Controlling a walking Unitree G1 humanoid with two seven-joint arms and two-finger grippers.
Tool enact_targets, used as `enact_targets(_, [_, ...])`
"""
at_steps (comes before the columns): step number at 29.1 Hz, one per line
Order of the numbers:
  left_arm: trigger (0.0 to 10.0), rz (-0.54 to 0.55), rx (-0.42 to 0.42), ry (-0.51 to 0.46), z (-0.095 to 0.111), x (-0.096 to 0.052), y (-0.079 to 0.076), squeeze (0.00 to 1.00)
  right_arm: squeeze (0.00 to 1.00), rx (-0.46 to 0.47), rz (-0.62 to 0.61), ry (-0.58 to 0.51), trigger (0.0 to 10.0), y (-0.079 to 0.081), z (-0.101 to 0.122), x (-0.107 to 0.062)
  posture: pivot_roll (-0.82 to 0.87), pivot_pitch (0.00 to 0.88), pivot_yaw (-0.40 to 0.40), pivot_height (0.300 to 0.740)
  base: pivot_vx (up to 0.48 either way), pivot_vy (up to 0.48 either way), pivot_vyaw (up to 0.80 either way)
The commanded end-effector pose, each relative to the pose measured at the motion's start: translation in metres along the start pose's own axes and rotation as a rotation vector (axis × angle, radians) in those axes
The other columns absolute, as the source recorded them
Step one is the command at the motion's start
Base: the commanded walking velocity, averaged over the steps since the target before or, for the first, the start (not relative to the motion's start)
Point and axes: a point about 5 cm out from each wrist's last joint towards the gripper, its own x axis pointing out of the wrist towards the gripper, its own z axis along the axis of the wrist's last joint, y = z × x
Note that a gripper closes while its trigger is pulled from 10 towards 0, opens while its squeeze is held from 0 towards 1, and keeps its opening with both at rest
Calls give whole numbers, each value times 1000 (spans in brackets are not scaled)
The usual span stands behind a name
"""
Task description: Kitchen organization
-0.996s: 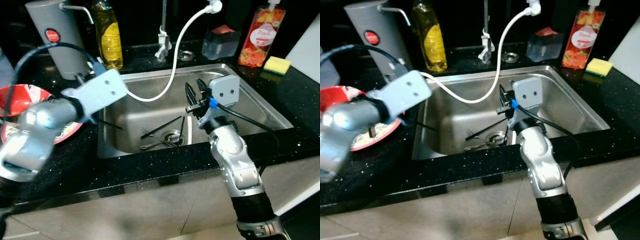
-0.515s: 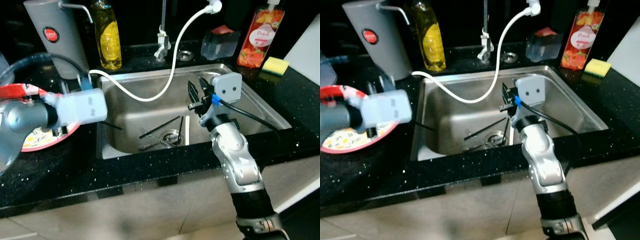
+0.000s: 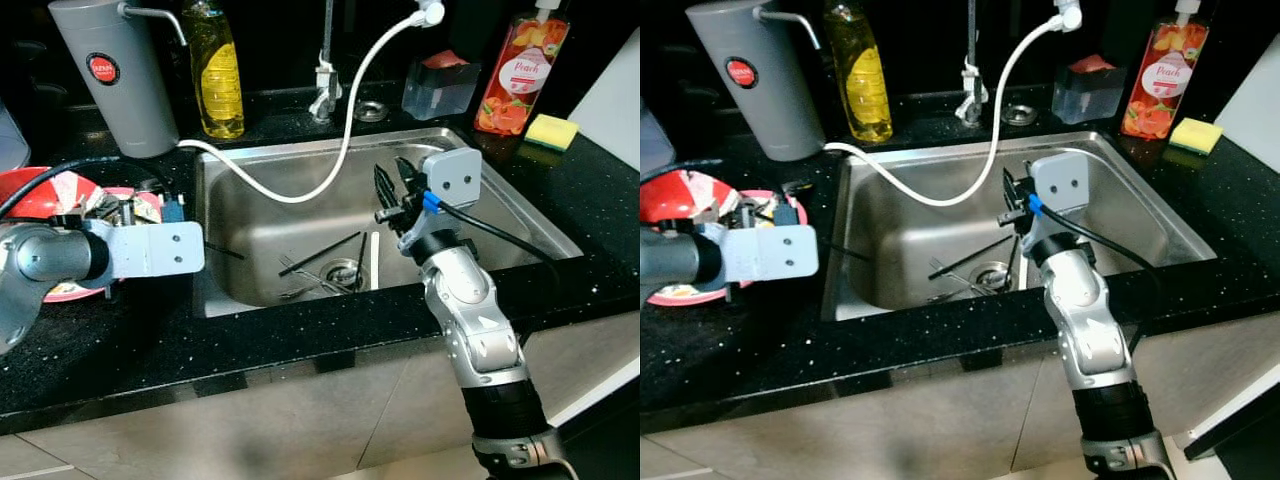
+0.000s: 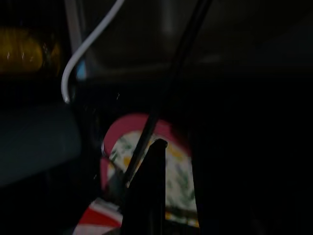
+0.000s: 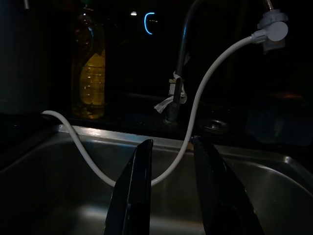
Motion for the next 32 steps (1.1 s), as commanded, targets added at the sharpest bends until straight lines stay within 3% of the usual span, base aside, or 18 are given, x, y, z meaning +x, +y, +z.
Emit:
enact_targets(1, [10000,-6,1,-27,6,14,-6,0,0,8,-3,18,10000,-2,-3,1,67,0,9,740,0,0,0])
enact_targets(14, [10000,27,-50,-72,14,51,0,0,0,2,-24,11,10000,-6,-1,2,48,0,16,740,0,0,0])
enact_targets(15, [8314,29,-48,-70,14,52,1,0,0,4,-27,10,10000,-6,-1,2,48,0,15,740,0,0,0])
enact_targets(16, [4863,34,-42,-65,14,53,1,0,0,4,-27,10,10000,-6,-1,2,45,0,19,740,0,0,0])
enact_targets(17, [4863,37,-38,-62,14,54,2,0,0,3,-26,9,10000,-6,-1,2,45,0,20,740,0,0,0])
enact_targets(18, [0,48,-35,-62,14,53,3,0,0,3,-23,9,10000,-6,-1,2,44,0,23,740,0,0,0])
enact_targets(24, [0,107,-33,-69,14,54,12,0,0,6,-32,12,10000,-7,-2,1,49,0,17,740,0,0,0])
enact_targets(27, [0,237,-45,-100,21,50,29,0,0,8,-23,12,10000,-5,-2,1,49,0,16,740,0,0,0])
enact_targets(28, [10000,312,-83,-139,26,47,40,0,0,8,-19,12,10000,-5,-2,1,54,0,16,740,0,0,0])
enact_targets(29, [10000,440,-182,-208,35,42,58,0,0,8,-20,12,10000,-5,-2,2,55,0,16,740,0,0,0])
enact_targets(30, [10000,440,-182,-208,35,42,58,0,0,8,-20,12,10000,-5,-2,2,55,0,16,740,0,0,0])
enact_targets(31, [10000,480,-259,-241,38,40,64,0,0,10,-23,10,10000,-5,-2,3,55,0,16,740,0,0,0])
enact_targets(32, [10000,480,-259,-241,38,40,64,0,0,10,-23,10,10000,-5,-2,3,55,0,16,740,0,0,0])
